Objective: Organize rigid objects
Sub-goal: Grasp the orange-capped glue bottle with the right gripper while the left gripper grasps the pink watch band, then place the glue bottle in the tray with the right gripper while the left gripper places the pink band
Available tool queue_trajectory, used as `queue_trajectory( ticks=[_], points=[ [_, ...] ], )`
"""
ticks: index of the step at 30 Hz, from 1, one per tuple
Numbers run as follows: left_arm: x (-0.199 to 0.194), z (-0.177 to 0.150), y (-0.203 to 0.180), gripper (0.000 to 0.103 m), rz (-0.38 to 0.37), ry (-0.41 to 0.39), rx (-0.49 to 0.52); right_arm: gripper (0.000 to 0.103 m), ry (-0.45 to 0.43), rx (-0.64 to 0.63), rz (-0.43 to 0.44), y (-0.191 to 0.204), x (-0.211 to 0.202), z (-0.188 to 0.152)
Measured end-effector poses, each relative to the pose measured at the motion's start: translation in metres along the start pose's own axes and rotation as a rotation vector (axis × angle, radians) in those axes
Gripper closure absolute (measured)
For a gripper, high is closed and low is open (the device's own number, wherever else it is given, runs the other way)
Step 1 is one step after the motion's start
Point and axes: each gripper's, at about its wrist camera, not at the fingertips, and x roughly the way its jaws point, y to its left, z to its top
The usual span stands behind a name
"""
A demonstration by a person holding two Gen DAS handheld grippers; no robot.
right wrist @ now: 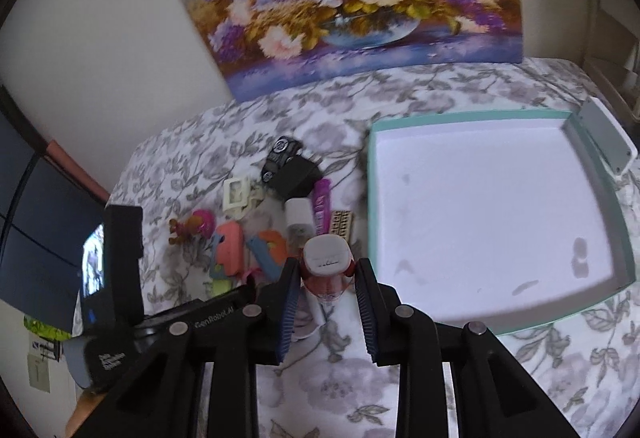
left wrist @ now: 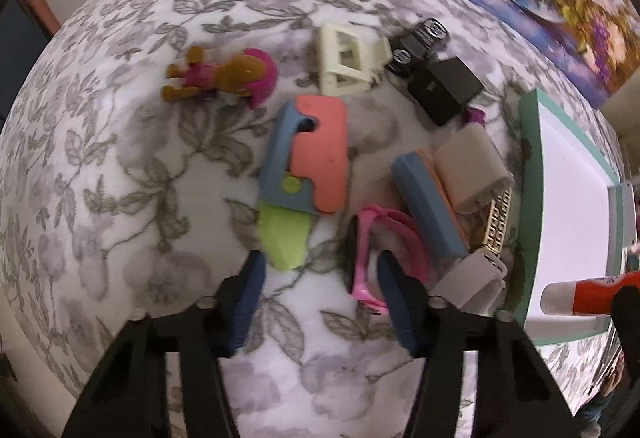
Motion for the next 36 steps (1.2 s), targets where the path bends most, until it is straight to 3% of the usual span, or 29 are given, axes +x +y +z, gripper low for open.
queue_trajectory(
  ticks=[7, 14, 20, 21, 27, 36],
  points=[
    [0.010, 0.004, -0.032, 0.078, 0.032, -0.012, 0.095, 0.073, -0.001, 0.046, -0.012, -0.019, -0.002, 0.002],
    [0.030, 0.003, -0.063, 0.080, 0.090, -0.033, 0.164, 0.073, 0.011, 0.083, -0.024, -0.033, 0.001, 0.001],
    [0.031, 0.001, -0.075, 0.086, 0.092, -0.055, 0.157, 0.073, 0.019, 0.124, -0.025, -0.046, 0.004, 0.001],
    [0.027, -0.002, -0.067, 0.091, 0.097, -0.054, 0.155, 0.073, 0.019, 0.128, -0.027, -0.047, 0.004, 0.001],
    [0.004, -0.003, -0.051, 0.091, 0.092, -0.079, 0.168, 0.073, 0.004, 0.155, -0.021, -0.056, -0.001, 0.004],
    [-0.059, 0.003, -0.054, 0.091, 0.101, -0.245, 0.193, 0.073, -0.034, 0.200, -0.039, -0.080, -0.014, 0.013]
  ],
)
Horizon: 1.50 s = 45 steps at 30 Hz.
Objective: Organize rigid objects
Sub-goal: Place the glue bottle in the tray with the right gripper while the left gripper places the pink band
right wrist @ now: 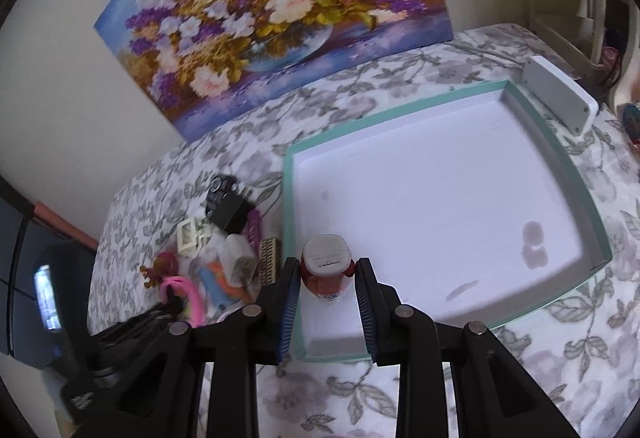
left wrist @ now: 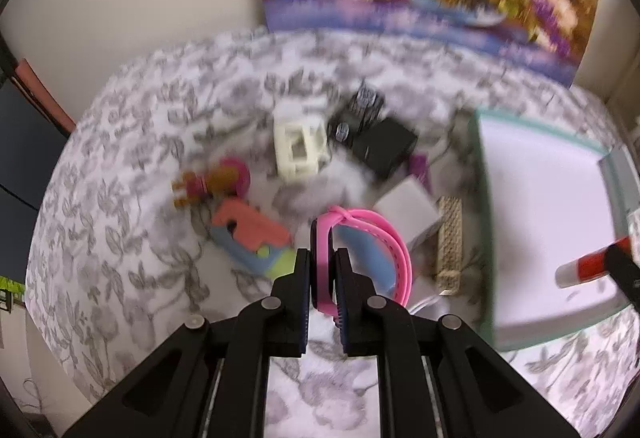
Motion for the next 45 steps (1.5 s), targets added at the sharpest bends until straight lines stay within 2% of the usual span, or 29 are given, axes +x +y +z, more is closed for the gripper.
queue_trajectory(
  ticks=[3, 6, 13, 17, 26, 27, 28, 29, 30, 32, 33, 36, 39, 43, 45],
  points=[
    [-0.012, 0.007, -0.010, 0.091, -0.096, -0.039, 0.004, 0.073, -0.023, 0.028, -0.050, -0.017, -0.003, 0.009],
    [-0.015, 0.005, -0.037, 0.091, -0.170, -0.038, 0.032, 0.073, -0.057, 0.039, -0.120, -0.032, -0.008, 0.018],
    [-0.014, -0.002, -0.109, 0.091, -0.209, -0.014, 0.178, 0.073, -0.101, 0.072, -0.264, -0.070, -0.015, 0.033],
    [-0.011, 0.000, -0.133, 0.091, -0.233, -0.018, 0.189, 0.073, -0.106, 0.080, -0.333, -0.084, -0.016, 0.036],
    [0.000, -0.007, -0.158, 0.088, -0.228, -0.010, 0.244, 0.073, -0.073, 0.080, -0.359, -0.096, -0.008, 0.033],
    [-0.001, -0.007, -0.158, 0.082, -0.226, -0.010, 0.242, 0.073, -0.069, 0.081, -0.355, -0.096, -0.007, 0.033],
    [-0.001, -0.006, -0.156, 0.069, -0.226, -0.008, 0.236, 0.072, -0.066, 0.082, -0.352, -0.096, -0.007, 0.032],
    [-0.002, -0.006, -0.154, 0.060, -0.226, -0.008, 0.224, 0.068, -0.061, 0.084, -0.352, -0.096, -0.006, 0.032],
    [-0.003, -0.005, -0.151, 0.045, -0.228, -0.009, 0.211, 0.064, -0.059, 0.085, -0.352, -0.096, -0.006, 0.031],
    [-0.003, -0.003, -0.146, 0.041, -0.228, -0.014, 0.193, 0.040, -0.064, 0.089, -0.352, -0.096, -0.007, 0.031],
    [-0.003, -0.003, -0.144, 0.040, -0.223, -0.014, 0.187, 0.037, -0.069, 0.088, -0.354, -0.095, -0.008, 0.030],
    [-0.001, -0.001, -0.135, 0.027, -0.207, -0.009, 0.162, 0.035, -0.070, 0.077, -0.363, -0.093, -0.008, 0.030],
    [0.003, 0.001, -0.124, 0.023, -0.196, 0.003, 0.129, 0.028, -0.054, 0.076, -0.366, -0.094, -0.005, 0.029],
    [0.007, 0.004, -0.110, 0.008, -0.191, 0.007, 0.077, 0.018, -0.033, 0.071, -0.363, -0.094, 0.001, 0.026],
    [0.009, 0.005, -0.106, 0.006, -0.188, 0.007, 0.062, 0.014, -0.027, 0.068, -0.361, -0.094, 0.004, 0.025]
  ],
)
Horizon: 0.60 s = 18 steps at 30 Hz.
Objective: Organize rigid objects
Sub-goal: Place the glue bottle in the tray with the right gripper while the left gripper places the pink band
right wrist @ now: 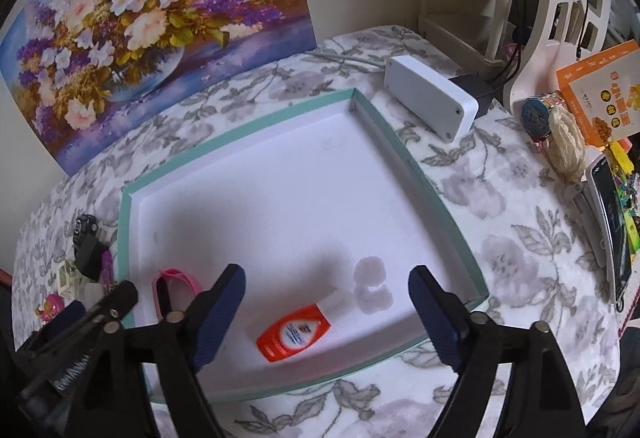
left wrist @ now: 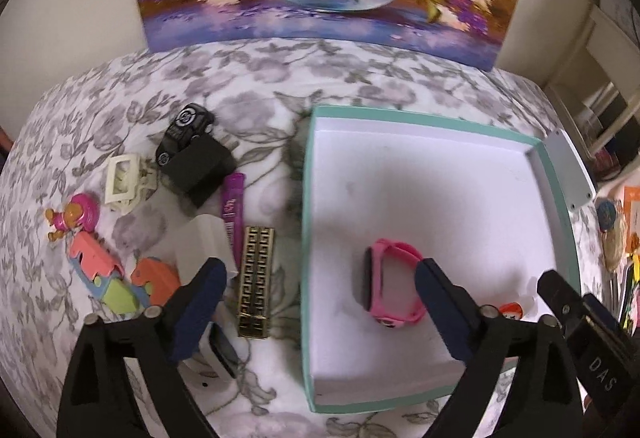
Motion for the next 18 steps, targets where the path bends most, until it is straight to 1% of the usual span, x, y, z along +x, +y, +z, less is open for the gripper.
queue_trajectory(
  ticks=[2, 4, 7, 10, 12, 14, 18],
  points=[
    [0.001, 0.000, 0.007, 0.006, 0.009, -0.001, -0.015, 0.005, 0.010, -0.002, 0.003, 0.001, 0.003, -0.001],
    [0.003, -0.001, 0.013, 0.005, 0.021, -0.004, -0.025, 0.000, 0.019, 0.003, 0.006, 0.001, 0.005, -0.003],
    [0.002, -0.001, 0.022, 0.005, 0.056, -0.019, -0.032, 0.000, 0.037, 0.013, 0.012, 0.001, 0.008, -0.005],
    [-0.001, -0.002, 0.029, 0.005, 0.067, -0.040, -0.039, 0.000, 0.032, -0.002, -0.006, 0.004, 0.007, -0.005],
    [-0.001, -0.002, 0.034, 0.005, 0.057, -0.043, -0.062, 0.000, 0.027, -0.007, -0.006, 0.005, 0.006, -0.005],
    [-0.004, -0.003, 0.041, 0.005, 0.031, -0.057, -0.095, 0.000, 0.024, -0.013, -0.009, 0.007, 0.004, -0.006],
    [-0.011, -0.001, 0.053, 0.004, 0.037, -0.075, -0.127, 0.000, 0.021, -0.039, -0.010, 0.013, 0.001, -0.008]
  ],
)
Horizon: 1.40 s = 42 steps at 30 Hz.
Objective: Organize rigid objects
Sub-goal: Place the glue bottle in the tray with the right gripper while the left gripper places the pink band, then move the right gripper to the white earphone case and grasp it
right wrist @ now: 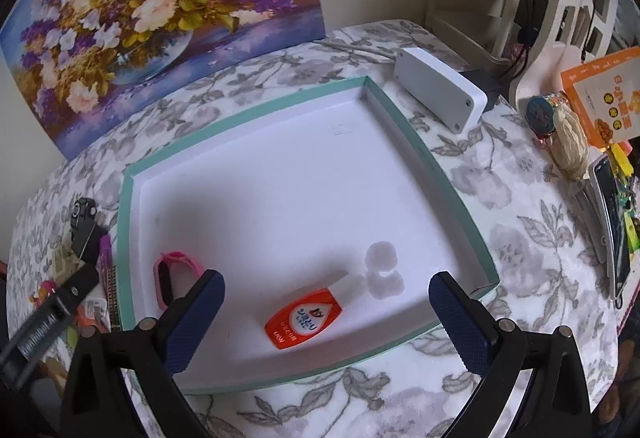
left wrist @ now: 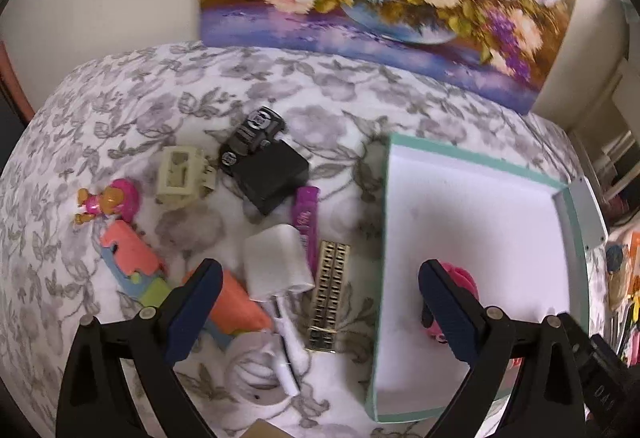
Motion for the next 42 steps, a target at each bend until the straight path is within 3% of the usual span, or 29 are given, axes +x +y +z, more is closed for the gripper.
queue_trajectory(
  ticks=[8, 13, 18, 25, 32, 42],
  points=[
    [-0.028, 0.009, 0.031, 0.004, 0.051, -0.043, -0.049, 0.000, -0.021, -0.076, 0.026, 0.027, -0.014, -0.011],
    [-0.054, 0.015, 0.057, 0.004, 0.047, -0.114, -0.092, 0.000, -0.087, -0.106, 0.103, 0.052, -0.038, -0.016],
    [-0.076, 0.018, 0.086, 0.002, 0.113, -0.135, -0.092, 0.000, -0.121, -0.137, 0.200, 0.080, -0.057, -0.023],
    [-0.088, 0.013, 0.127, 0.002, 0.245, -0.100, -0.106, 0.000, -0.143, -0.203, 0.262, 0.117, -0.071, -0.036],
    [-0.068, 0.000, 0.165, 0.002, 0.224, -0.010, -0.196, 0.000, -0.067, -0.291, 0.309, 0.156, -0.056, -0.057],
    [-0.022, -0.014, 0.178, 0.002, 0.231, 0.122, -0.225, 0.000, 0.065, -0.344, 0.318, 0.189, -0.019, -0.086]
  ],
)
